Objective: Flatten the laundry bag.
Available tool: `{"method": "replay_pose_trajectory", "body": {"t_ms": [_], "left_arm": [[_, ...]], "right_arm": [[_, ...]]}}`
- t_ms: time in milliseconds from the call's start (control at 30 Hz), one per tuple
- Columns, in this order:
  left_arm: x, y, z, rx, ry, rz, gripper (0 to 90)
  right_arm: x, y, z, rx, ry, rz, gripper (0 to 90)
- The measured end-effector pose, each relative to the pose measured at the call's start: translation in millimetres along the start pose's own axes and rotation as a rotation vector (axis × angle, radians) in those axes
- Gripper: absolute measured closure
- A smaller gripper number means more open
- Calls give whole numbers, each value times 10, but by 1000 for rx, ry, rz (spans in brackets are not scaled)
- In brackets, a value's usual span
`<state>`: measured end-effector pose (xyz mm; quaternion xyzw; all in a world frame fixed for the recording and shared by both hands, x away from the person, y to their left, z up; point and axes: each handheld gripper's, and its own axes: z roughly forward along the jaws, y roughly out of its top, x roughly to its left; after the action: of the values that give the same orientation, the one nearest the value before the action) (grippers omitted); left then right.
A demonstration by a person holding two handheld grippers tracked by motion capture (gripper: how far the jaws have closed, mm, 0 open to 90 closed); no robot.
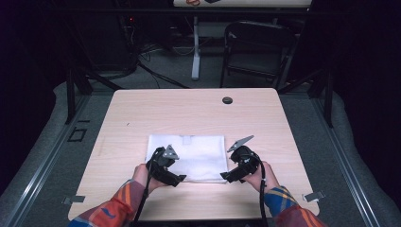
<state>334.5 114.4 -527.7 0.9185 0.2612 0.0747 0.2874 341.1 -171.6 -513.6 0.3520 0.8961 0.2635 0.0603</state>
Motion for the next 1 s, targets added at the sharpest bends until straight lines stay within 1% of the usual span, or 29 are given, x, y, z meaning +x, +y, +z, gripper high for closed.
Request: {"method": "replay_pose_trajectory", "body": {"t_ms": [33, 100, 167, 200, 233, 300, 333, 367, 433, 467, 533, 567, 600, 700, 800, 900, 933, 1000], "left_arm": [[-13, 7, 26, 7, -3, 9, 259], [-33, 29, 96, 23, -34, 37, 293], [-51, 50, 150, 40, -33, 59, 337], [-54, 59, 176, 43, -46, 68, 366], [-59, 68, 202, 50, -49, 76, 393], [-66, 81, 260, 64, -71, 97, 475], [-68, 85, 280, 70, -70, 100, 488], [-66, 91, 308, 83, -85, 110, 521], [-77, 96, 352, 102, -84, 119, 543], [-77, 97, 367, 108, -88, 125, 570], [-81, 95, 397, 121, -85, 127, 584], [-80, 96, 402, 123, -88, 135, 587], [-79, 98, 402, 123, -85, 135, 595], [-54, 83, 398, 113, -98, 127, 638], [-11, 64, 396, 101, -116, 105, 687], [16, 63, 398, 105, -135, 104, 707], [15, 63, 402, 98, -136, 93, 715], [17, 70, 398, 99, -135, 99, 733]], "right_arm": [[0, 1, 2, 2, -1, -1, 149], [0, 1, 7, 2, 0, 3, 151], [1, 0, 13, 6, 5, 4, 152], [2, -1, 17, 5, 6, 6, 152], [0, -1, 19, 8, 9, 5, 153], [6, -3, 28, 5, 14, 9, 153], [7, -3, 31, 12, 8, 6, 153], [7, -3, 33, 13, 8, 4, 154], [9, -2, 39, 21, 14, -4, 154], [12, -2, 42, 21, 13, -3, 155], [14, -4, 49, 21, 22, -6, 160], [15, -1, 46, 32, 19, -9, 167], [18, -3, 50, 31, 21, -8, 169], [22, -7, 61, 29, 18, -11, 174], [21, -5, 65, 37, 24, -12, 176], [26, -8, 69, 31, 21, -9, 178], [23, -6, 68, 34, 22, -11, 179], [26, -7, 75, 30, 28, -8, 179]]}}
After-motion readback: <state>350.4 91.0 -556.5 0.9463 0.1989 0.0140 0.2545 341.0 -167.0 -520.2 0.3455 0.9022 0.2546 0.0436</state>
